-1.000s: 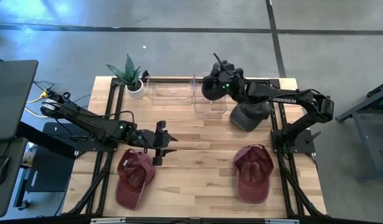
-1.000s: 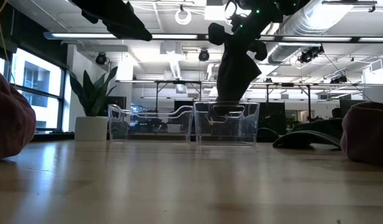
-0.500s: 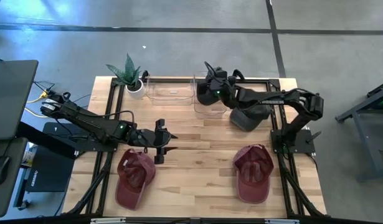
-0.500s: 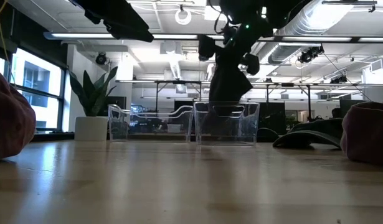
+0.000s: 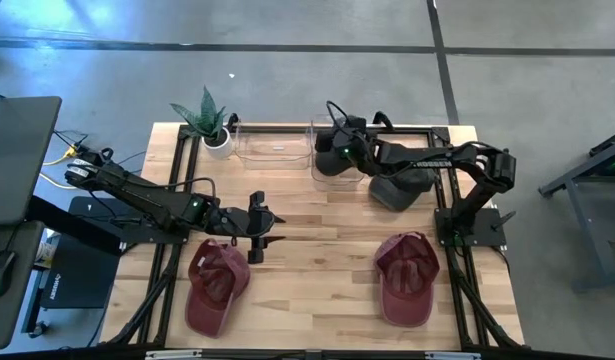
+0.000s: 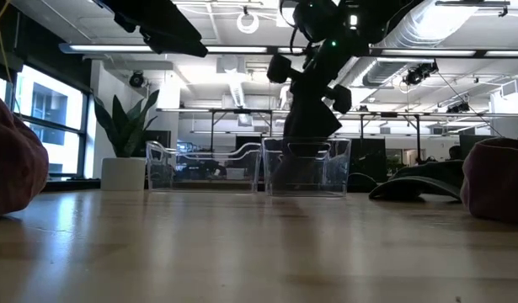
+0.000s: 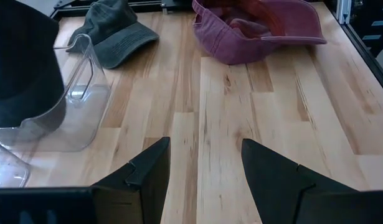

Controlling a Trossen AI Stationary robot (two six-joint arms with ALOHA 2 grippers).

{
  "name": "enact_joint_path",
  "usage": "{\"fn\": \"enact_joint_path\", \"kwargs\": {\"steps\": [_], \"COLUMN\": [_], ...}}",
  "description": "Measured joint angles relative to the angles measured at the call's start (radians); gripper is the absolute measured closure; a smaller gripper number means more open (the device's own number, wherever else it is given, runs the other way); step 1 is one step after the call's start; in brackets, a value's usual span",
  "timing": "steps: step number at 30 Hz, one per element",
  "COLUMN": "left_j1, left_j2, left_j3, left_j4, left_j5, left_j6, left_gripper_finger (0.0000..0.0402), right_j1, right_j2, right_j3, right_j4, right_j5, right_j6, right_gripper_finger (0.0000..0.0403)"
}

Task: Pick & Place hat
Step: Put the bottom black cap into the right transparent bin, then put the right red cap into the left transparent bin

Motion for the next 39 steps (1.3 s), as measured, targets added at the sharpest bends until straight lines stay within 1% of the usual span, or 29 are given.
{"fn": "enact_joint_path", "kwargs": {"steps": [5,8,11,16,20,24,28,34,39], "left_j1": [0.0,0.0,0.0,0.0,0.0,0.0,0.0,0.0,0.0], "left_j2": [0.0,0.0,0.0,0.0,0.0,0.0,0.0,0.0,0.0], "left_j3": [0.0,0.0,0.0,0.0,0.0,0.0,0.0,0.0,0.0], "left_j4": [-0.001,-0.001,-0.001,-0.001,-0.001,-0.002,-0.001,-0.001,-0.012], "left_j5": [0.016,0.026,0.026,0.026,0.026,0.027,0.027,0.027,0.027], "left_j6": [0.0,0.0,0.0,-0.001,-0.001,-0.004,-0.004,-0.019,-0.043], "left_gripper_finger": [0.0213,0.0213,0.0213,0.0213,0.0213,0.0213,0.0213,0.0213,0.0213], "right_j1": [0.0,0.0,0.0,0.0,0.0,0.0,0.0,-0.002,0.021], "right_j2": [0.0,0.0,0.0,0.0,-0.02,-0.066,-0.138,-0.243,-0.34], "right_j3": [0.0,0.0,0.0,0.0,0.0,0.0,0.0,0.0,0.0], "right_j4": [-0.104,-0.15,-0.179,-0.218,-0.261,-0.307,-0.34,-0.394,-0.534], "right_j5": [0.007,0.007,0.009,0.004,-0.046,-0.078,-0.075,-0.084,-0.095], "right_j6": [0.056,0.086,0.095,0.047,-0.005,-0.055,-0.081,-0.167,-0.235], "right_gripper_finger": [0.0398,0.0383,0.0352,0.0288,0.0238,0.0207,0.0193,0.0192,0.0192]}}
